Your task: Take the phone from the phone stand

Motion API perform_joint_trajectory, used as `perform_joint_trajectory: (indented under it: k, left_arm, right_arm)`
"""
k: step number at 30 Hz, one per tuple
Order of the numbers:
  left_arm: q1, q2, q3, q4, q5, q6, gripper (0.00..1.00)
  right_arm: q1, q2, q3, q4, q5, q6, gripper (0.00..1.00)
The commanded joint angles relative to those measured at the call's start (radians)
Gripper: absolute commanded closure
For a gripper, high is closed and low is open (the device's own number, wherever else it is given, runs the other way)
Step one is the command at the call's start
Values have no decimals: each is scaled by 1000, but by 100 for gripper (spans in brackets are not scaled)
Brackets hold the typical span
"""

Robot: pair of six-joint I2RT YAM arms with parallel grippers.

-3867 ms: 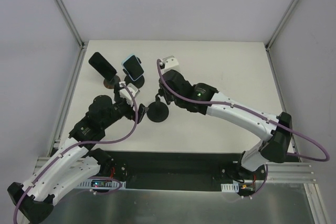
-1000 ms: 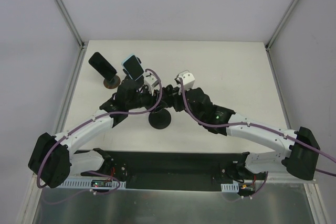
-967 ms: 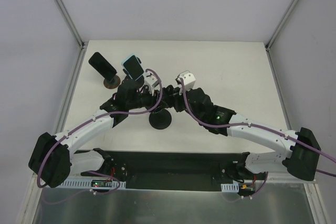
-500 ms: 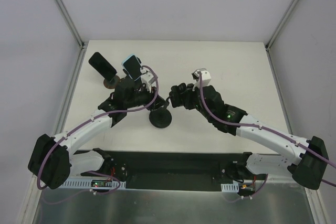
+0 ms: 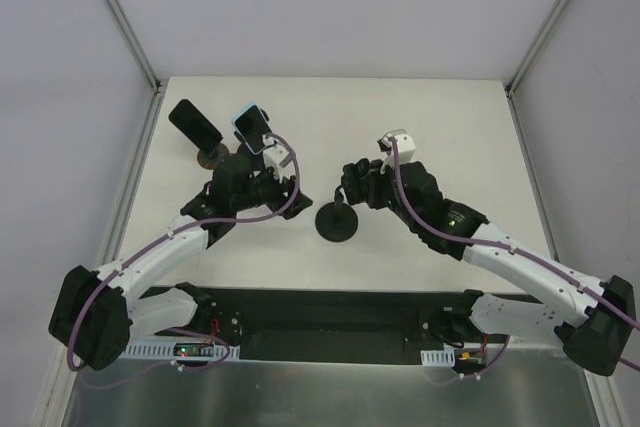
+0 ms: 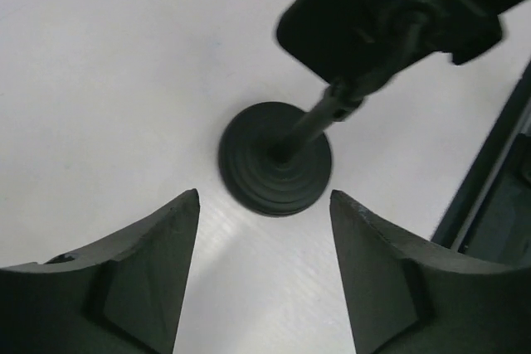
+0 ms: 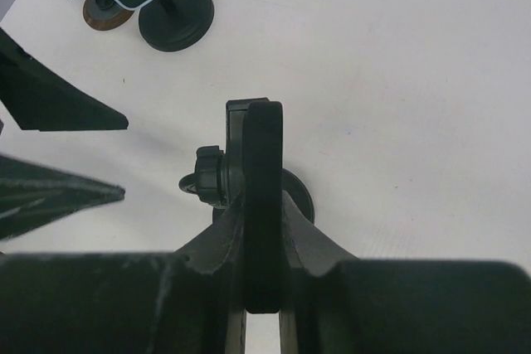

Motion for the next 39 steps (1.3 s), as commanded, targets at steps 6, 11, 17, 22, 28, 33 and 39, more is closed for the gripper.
perform_joint_trajectory:
  k: [6,11,17,22,28,33,39]
  left_arm:
    - [-133,-54,-54,181,49,137,20]
    - [-162,47,-60,305,13,118,20]
    - [-190,150,-58,450,-2,85,25]
    - [-220,202,-27,454,-20,97,34]
    - [-222,207,-46,465,-40,88,77]
    - [-226,158,-81,474,-66,74,100]
    - [-245,92,-156,502,-131,33,100]
  right_arm:
    - [23,52,80,77,-97,-43,99]
    - [42,67,88,76,-100,-54,99]
    - [62,69,96,59,-100,-77,99]
    - [72,64,94,53,-92,-78,99]
    - [82,64,90,50,-88,-106,99]
    - [85,72,85,65,-83,-109,90]
    - [87,75,44,221,-25,-106,46]
